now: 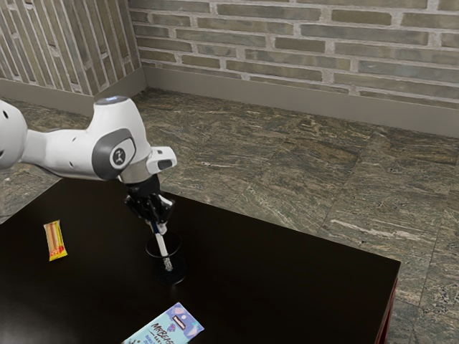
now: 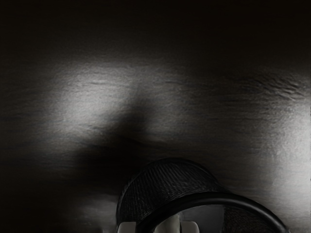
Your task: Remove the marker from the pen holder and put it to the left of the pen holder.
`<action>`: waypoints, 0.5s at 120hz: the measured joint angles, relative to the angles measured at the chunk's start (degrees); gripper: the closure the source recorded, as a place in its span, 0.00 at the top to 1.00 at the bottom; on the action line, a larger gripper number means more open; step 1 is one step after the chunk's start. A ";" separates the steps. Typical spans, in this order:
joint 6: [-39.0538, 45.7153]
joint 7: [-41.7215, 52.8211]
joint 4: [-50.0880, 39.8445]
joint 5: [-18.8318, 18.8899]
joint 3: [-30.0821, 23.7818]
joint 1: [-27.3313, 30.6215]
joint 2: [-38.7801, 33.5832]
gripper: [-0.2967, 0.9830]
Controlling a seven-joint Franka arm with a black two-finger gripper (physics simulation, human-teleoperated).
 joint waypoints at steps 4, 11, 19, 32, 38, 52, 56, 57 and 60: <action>0.02 -0.13 0.01 0.07 0.00 -0.04 -0.18 0.22; 0.04 -0.41 0.10 0.41 -0.01 -0.12 -1.45 0.21; 0.07 -0.76 0.56 1.06 0.03 -0.27 -3.84 0.20; -0.10 -1.29 3.75 2.99 0.13 0.07 -8.27 0.18; -0.33 -1.54 4.85 4.17 0.95 1.60 -9.18 0.18; -2.34 -2.14 4.77 6.62 6.30 4.79 -9.56 0.17; -3.38 -2.33 3.92 7.20 7.31 5.37 -9.39 0.16; -3.77 -2.41 3.60 7.37 7.48 5.47 -9.34 0.16; -5.04 -2.73 2.83 7.94 7.85 5.64 -9.17 0.16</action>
